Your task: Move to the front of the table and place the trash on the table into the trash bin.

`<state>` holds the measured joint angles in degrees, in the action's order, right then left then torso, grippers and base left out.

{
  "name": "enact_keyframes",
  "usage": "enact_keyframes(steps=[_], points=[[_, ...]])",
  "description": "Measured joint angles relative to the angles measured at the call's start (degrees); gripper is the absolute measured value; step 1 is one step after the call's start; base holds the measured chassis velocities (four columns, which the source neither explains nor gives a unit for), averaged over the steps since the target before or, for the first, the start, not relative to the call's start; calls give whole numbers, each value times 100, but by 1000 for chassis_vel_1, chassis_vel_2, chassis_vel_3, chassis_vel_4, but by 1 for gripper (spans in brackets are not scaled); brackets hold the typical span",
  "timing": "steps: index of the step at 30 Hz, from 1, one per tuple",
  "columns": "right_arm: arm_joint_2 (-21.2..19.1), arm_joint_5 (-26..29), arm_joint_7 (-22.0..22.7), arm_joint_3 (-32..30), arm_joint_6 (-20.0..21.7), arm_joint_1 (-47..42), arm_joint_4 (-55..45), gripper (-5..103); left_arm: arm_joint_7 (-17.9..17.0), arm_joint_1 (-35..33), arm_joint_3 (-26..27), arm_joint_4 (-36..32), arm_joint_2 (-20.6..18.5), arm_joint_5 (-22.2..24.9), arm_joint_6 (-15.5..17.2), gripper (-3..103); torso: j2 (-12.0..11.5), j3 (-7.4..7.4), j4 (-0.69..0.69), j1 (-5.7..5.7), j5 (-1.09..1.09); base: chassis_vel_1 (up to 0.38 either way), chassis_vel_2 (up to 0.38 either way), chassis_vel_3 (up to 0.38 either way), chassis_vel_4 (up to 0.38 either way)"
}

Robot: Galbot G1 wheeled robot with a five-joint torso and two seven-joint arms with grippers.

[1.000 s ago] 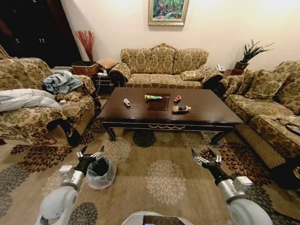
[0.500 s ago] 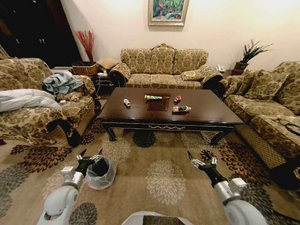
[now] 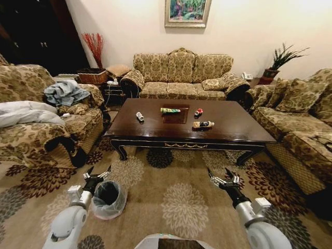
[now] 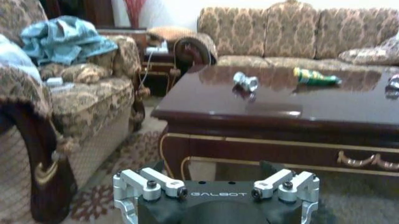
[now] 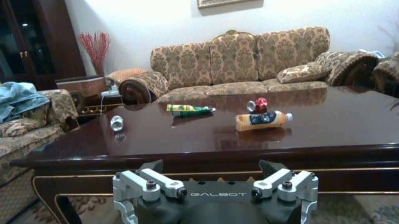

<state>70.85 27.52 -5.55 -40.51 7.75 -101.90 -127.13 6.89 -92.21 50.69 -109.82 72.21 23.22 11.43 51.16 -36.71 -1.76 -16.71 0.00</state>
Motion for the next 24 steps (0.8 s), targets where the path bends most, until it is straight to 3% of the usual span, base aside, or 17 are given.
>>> enact_keyframes(steps=[18, 24], points=[[34, 13, -148, 59, -165, 7, 356, 100, 102, 288, -69, 1286, -204, -212, -123, 100, 3, 2, 0, 6, 0, 68, 57, -61, -62], [57, -32, -292, 130, -234, -7, 431, 100, 330, 444, -255, 1815, -158, -612, -10, 100, 3, 2, 0, 5, -4, 171, 186, -180, -192]])
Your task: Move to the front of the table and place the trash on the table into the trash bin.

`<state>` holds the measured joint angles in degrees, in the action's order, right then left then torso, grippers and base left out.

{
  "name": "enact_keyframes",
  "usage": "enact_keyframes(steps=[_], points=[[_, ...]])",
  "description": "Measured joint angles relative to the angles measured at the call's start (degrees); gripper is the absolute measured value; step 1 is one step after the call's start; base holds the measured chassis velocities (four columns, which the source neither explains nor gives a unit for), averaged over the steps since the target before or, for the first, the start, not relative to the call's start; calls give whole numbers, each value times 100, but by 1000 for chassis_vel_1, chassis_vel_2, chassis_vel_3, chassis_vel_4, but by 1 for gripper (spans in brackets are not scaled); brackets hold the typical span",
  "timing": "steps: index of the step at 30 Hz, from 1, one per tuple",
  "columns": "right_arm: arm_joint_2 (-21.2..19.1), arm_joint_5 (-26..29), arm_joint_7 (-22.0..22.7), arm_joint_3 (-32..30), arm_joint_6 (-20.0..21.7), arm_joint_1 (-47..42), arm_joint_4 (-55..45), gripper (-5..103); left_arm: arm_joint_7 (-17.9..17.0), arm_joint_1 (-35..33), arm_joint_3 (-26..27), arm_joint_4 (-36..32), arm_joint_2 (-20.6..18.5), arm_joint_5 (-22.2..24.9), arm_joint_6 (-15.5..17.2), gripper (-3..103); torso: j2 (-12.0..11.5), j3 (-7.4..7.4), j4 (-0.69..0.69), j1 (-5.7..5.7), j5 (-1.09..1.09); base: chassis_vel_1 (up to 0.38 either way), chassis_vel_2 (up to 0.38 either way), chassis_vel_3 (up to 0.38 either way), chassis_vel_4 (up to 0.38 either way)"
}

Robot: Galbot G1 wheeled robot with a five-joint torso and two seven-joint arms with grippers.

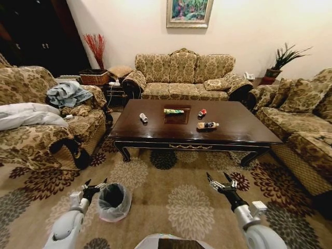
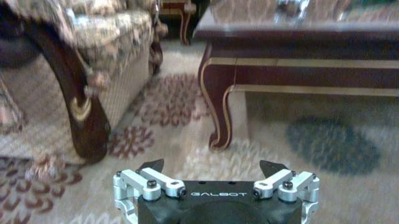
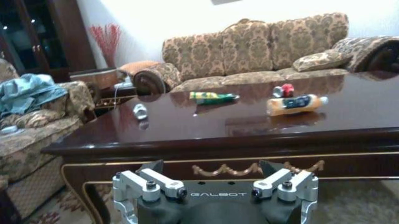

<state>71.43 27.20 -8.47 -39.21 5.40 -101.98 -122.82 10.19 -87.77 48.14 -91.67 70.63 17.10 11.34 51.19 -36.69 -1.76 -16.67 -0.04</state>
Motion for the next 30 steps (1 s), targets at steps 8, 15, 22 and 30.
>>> enact_keyframes(steps=[8, 15, 22, 30], points=[[55, -217, 50, -11, -48, -45, 128, 100, 221, 288, -304, 926, -53, -362, -137, 100, 0, 0, 0, 2, 9, 58, 25, -25, -19], [-99, -172, 49, 40, -45, 86, 207, 100, -8, 808, -532, 1968, -101, -857, -390, 100, 0, 0, 0, 2, 3, -26, -18, 12, 12], [-189, -60, 160, 86, 68, 90, 132, 100, 79, 1258, -565, 2925, -204, -874, -604, 100, -1, 0, 0, 1, 4, 0, 0, 0, 0], [-170, -73, 173, 59, 70, 108, 187, 100, 117, 1624, -725, 3696, -154, -740, -751, 100, -1, 0, 0, 1, 3, 0, 0, 0, 0]])
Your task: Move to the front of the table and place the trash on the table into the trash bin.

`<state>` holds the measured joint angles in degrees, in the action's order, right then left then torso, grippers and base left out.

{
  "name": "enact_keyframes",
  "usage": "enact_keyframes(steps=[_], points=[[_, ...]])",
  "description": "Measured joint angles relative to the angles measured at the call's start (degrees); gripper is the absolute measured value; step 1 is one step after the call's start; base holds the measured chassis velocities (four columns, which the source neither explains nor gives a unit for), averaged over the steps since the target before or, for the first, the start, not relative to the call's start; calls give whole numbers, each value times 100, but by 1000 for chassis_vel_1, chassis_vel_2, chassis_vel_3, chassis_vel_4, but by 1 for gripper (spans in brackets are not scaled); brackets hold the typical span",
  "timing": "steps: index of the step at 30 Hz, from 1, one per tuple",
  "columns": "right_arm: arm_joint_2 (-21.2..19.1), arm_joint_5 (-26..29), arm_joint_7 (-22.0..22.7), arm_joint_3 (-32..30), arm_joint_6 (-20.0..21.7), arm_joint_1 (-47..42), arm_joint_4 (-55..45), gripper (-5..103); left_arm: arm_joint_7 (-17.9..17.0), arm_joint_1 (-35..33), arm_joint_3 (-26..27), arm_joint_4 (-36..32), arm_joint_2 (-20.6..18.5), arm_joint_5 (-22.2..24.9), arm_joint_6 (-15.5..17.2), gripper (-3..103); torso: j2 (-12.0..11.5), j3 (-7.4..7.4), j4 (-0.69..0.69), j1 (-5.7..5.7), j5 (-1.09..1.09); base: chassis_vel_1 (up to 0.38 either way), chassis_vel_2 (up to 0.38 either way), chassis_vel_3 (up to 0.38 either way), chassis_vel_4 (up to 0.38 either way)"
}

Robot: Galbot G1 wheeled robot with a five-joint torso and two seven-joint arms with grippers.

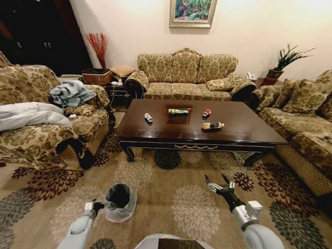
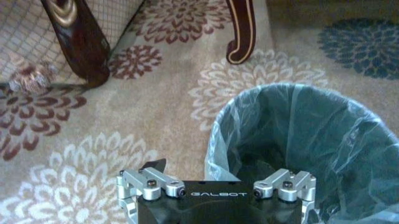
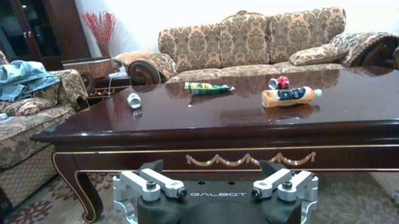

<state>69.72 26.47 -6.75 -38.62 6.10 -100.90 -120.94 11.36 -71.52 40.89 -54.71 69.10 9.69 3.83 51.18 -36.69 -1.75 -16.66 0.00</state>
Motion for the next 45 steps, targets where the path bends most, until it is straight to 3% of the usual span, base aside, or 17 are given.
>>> enact_keyframes(steps=[4, 6, 10, 15, 17, 18, 22, 24, 26, 29, 31, 33, 36, 37, 39, 42, 45], points=[[-37, -12, -13, -59, -1, -11, -29, 100, -5, 220, -56, 339, 3, -6, -26, 97, 0, 0, -1, 0, 0, 0, 0, 0, 0], [-52, -16, -43, -92, -7, -7, -12, 100, -6, 309, -69, 438, 11, -24, -10, 101, 0, 0, -1, 0, 1, 0, 0, 0, 0], [-68, -9, -112, -178, -34, 12, 23, 100, 2, 811, -139, 1054, 41, -54, -246, 94, 0, 0, -1, 0, 0, 0, 0, 0, 0], [-22, -42, -128, -224, -128, 27, 115, 100, -315, 1328, -227, 1717, 101, -115, -395, 100, 0, 0, 0, 0, 0, 0, 0, 0, 0], [-27, -10, -131, -277, -171, 21, 149, 100, -521, 1493, -236, 1954, 118, -116, -468, 91, 0, 0, -1, 0, 1, 0, 0, 0, 0], [-27, -10, -131, -277, -171, 21, 149, 100, -521, 1493, -236, 1954, 118, -116, -468, 91, 0, 0, -1, 0, 1, 0, 0, 0, 0], [-78, 126, -126, -318, -187, 66, 173, 100, -658, 1702, -139, 2394, 122, -193, -629, 75, 0, 0, 1, 0, -1, 0, 0, 0, 0], [-102, 163, -124, -316, -178, 117, 198, 100, -584, 1778, -9, 2607, 109, -417, -667, 64, 0, 0, 0, 0, -1, 0, 0, 0, 0], [-102, 166, -124, -311, -169, 119, 200, 100, -501, 1791, 27, 2683, 94, -561, -665, 64, 0, 0, 0, 0, -1, 0, 0, 0, 0], [-75, 176, -127, -313, -166, 94, 198, 100, -329, 1829, 156, 2890, 70, -888, -692, 48, 0, 0, 0, 0, 2, 0, 0, 0, 0], [-74, 177, -129, -325, -171, 82, 198, 100, -242, 1824, 182, 2909, 70, -920, -698, 43, 0, 1, 0, 0, 1, 0, 0, 0, 0], [-76, 177, -131, -349, -182, 69, 198, 100, -91, 1757, 188, 2842, 72, -921, -699, 32, 1, 1, 0, 0, -1, 0, 0, 0, 0], [-73, 178, -131, -359, -189, 68, 198, 100, -19, 1693, 188, 2734, 79, -836, -713, 26, 1, 1, 0, 0, -1, 0, 0, 0, 0], [-66, 178, -131, -359, -197, 63, 198, 100, 56, 1634, 185, 2621, 83, -763, -723, 15, 1, 1, 0, 0, 0, 0, 0, 0, 0], [-59, 178, -131, -356, -211, 59, 202, 100, 112, 1586, 183, 2543, 86, -711, -730, 15, 1, 1, 0, 0, 0, 0, 0, 0, 0], [-27, 176, -142, -330, -257, 45, 222, 100, 351, 1479, 193, 2411, 90, -594, -836, 3, 1, 1, 0, 0, 1, 0, 0, 0, 0], [-4, 210, -146, -329, -286, 26, 225, 100, 387, 1439, 225, 2391, 103, -497, -896, 3, 1, 0, -2, 0, 1, 0, 0, 0, 0]])
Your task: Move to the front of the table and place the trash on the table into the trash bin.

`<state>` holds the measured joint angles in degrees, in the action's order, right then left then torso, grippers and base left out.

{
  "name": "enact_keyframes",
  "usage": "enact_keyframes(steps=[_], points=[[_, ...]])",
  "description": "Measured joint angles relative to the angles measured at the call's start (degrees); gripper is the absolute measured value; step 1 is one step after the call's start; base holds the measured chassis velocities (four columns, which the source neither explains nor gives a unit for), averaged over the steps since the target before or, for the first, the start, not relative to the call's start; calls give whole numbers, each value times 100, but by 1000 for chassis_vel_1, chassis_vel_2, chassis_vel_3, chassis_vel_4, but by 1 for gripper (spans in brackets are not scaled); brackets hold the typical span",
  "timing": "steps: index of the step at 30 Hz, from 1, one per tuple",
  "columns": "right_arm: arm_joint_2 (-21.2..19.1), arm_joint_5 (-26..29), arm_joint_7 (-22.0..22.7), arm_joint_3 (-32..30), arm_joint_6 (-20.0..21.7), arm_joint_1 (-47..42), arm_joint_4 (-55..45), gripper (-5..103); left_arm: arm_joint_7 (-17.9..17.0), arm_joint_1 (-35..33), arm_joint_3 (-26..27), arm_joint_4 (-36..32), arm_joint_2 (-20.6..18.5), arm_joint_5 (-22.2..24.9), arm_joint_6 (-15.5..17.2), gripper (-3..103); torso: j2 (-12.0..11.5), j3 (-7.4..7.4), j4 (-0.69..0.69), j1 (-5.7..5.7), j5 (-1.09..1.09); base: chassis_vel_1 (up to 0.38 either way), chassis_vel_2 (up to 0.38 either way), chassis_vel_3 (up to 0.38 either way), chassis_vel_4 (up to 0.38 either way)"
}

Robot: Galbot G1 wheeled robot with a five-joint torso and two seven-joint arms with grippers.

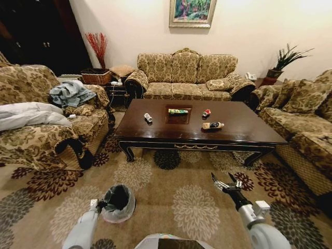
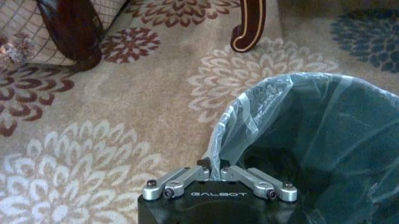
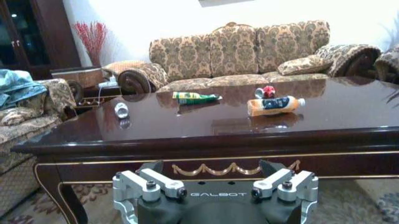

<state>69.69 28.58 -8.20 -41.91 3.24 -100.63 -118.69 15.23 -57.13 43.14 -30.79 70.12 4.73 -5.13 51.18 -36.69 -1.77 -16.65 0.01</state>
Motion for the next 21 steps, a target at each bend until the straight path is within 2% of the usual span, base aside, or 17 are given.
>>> enact_keyframes(steps=[9, 11, 12, 14, 16, 17, 19, 20, 21], points=[[-4, 135, 10, -68, -4, -24, -13, 100, 8, -160, 13, -214, 42, 73, -169, 3, 0, 0, 1, 0, -4, 0, 0, 0, 0], [24, 154, 16, -9, -135, -5, -26, 100, -107, -410, 12, -707, 43, 117, -122, 3, 0, 0, 2, 0, -3, 0, 0, 0, 0], [24, 154, 16, -9, -135, -5, -26, 100, -107, -410, 12, -707, 43, 117, -122, 3, 0, 0, 2, 0, -3, 0, 0, 0, 0], [70, 140, -1, 125, -350, 67, -26, 100, -165, -789, 38, -1445, 17, 294, 146, 3, 0, 0, 0, 0, -1, 0, 0, 0, 0], [87, 125, -29, 152, -374, 87, -26, 100, -190, -885, 49, -1628, 7, 330, 214, 3, 0, 0, 1, 0, -2, 0, 0, 0, 0], [143, 47, -153, 224, -417, 142, -31, 100, -269, -1167, 86, -2145, -39, 406, 347, 3, 0, 0, 2, 0, -5, 0, 0, 0, 0], [220, -89, -243, 353, -468, 170, -81, 100, -350, -1512, 158, -2844, -109, 449, 465, 3, 0, 0, -1, 0, 4, 0, 0, 0, 0], [220, -89, -243, 353, -468, 170, -81, 100, -350, -1512, 158, -2844, -109, 449, 465, 3, 0, 0, -1, 0, 4, 0, 0, 0, 0], [255, -148, -271, 440, -492, 165, -138, 100, -362, -1719, 224, -3311, -155, 412, 459, 3, 0, 0, -1, 0, 1, 0, 0, 0, 0]])
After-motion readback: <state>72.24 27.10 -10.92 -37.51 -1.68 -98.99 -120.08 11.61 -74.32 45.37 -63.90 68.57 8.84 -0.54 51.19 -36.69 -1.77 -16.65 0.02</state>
